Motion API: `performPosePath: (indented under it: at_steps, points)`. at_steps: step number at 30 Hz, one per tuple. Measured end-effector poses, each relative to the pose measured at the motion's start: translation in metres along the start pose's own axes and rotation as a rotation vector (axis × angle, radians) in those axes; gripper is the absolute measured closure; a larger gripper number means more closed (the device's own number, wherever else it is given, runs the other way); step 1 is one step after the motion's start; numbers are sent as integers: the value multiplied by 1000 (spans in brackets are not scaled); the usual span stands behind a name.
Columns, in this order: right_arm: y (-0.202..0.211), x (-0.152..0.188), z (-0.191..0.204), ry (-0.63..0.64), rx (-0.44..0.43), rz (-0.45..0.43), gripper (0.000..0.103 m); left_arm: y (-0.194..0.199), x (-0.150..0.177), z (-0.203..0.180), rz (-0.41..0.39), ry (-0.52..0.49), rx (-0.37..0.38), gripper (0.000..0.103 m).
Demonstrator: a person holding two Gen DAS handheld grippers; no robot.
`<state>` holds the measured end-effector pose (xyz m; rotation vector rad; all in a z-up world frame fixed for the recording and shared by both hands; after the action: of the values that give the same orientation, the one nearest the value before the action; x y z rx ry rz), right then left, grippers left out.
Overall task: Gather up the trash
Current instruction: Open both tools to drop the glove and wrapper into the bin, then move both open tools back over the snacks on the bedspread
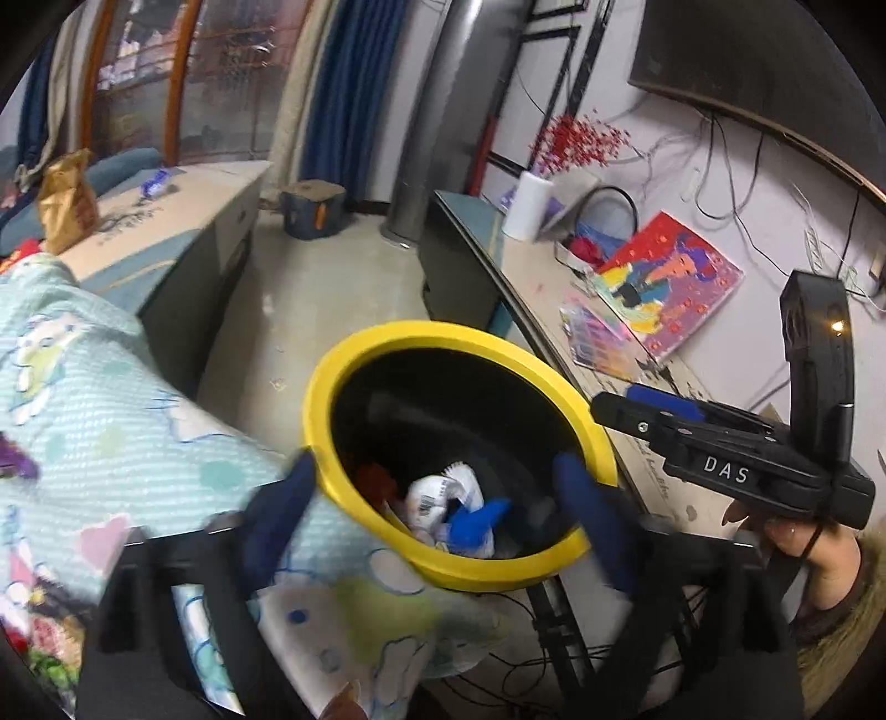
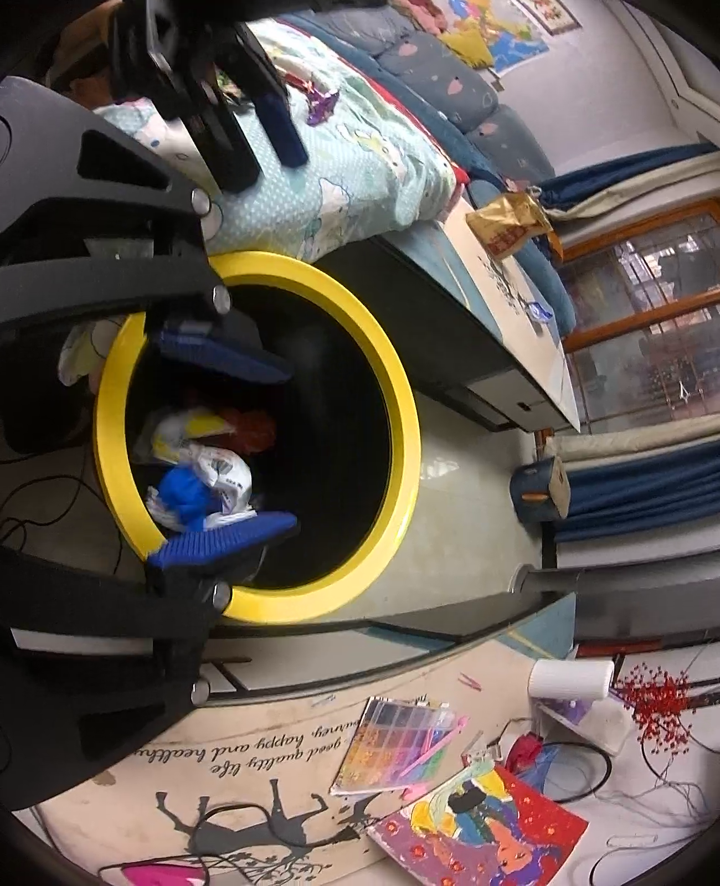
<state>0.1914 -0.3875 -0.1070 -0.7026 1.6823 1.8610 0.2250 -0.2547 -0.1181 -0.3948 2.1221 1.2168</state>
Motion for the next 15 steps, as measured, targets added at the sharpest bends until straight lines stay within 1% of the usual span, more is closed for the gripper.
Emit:
performPosePath:
  at_steps: [2,3,5,7,11,15]
  points:
    - [1,-1,-2,-7,9,-5,49,8,-1,5,-7,21,-13,6]
    - [2,-2,-2,-11,16,-10,47,12,-1,9,-4,38,-32,6]
    - [6,-3,-3,-19,23,-20,35,19,-1,15,-4,53,-56,6]
    - [10,-5,-3,-31,31,-39,33,28,-2,19,-14,70,-67,6]
    - [18,-12,-1,-34,29,-69,33,48,-1,25,-39,91,-75,6]
    - [25,-18,11,-7,13,-93,32,64,0,26,-52,91,-88,6]
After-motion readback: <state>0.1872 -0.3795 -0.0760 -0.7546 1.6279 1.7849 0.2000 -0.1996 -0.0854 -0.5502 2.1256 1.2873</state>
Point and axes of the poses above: each gripper's, at about its wrist camera, not at the fingertips, and y roughly against the way its jaws point, z to its left, x to its underside, the point moved 6 cm from there along -y, roughly the way its jaws point, and after that the axes turned 11 degrees about y, right-handed, at the moved point
